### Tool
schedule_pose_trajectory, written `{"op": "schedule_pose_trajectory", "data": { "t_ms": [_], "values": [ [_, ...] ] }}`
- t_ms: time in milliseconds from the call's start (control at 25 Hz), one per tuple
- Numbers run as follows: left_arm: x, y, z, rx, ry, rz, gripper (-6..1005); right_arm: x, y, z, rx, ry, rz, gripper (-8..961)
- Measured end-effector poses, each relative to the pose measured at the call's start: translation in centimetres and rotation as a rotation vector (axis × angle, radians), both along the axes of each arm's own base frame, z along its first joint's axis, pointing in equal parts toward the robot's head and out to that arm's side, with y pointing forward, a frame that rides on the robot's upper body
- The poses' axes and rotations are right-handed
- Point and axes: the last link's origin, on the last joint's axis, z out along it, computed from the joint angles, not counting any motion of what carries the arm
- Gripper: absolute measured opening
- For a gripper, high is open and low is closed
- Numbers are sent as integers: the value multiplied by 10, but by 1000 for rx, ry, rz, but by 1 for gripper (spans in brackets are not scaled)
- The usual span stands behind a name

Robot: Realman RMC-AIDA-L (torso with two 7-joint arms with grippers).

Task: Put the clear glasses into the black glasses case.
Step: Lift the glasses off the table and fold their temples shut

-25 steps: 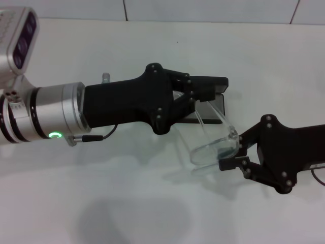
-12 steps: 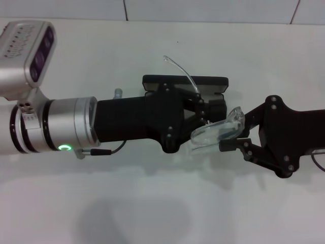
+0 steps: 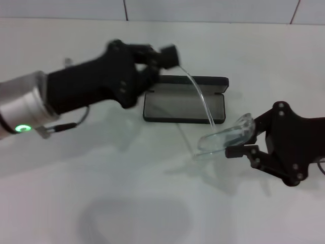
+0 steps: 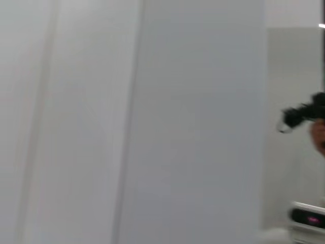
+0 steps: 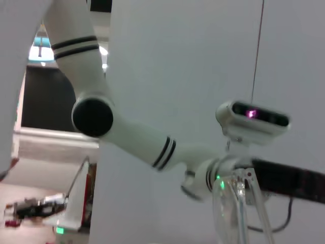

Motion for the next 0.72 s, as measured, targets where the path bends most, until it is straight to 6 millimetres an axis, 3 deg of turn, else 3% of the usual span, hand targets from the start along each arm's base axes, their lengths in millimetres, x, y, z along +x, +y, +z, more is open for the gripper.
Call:
{"op": "schedule_pose_trajectory", "data": {
  "t_ms": [320, 720],
  "values": [
    [-21, 4, 7, 51, -48, 116, 41, -9, -26, 29, 1, 264, 128, 58],
    [2, 3, -16, -44, -14, 10, 42, -23, -25, 6, -84, 212, 156, 57]
  ]
}}
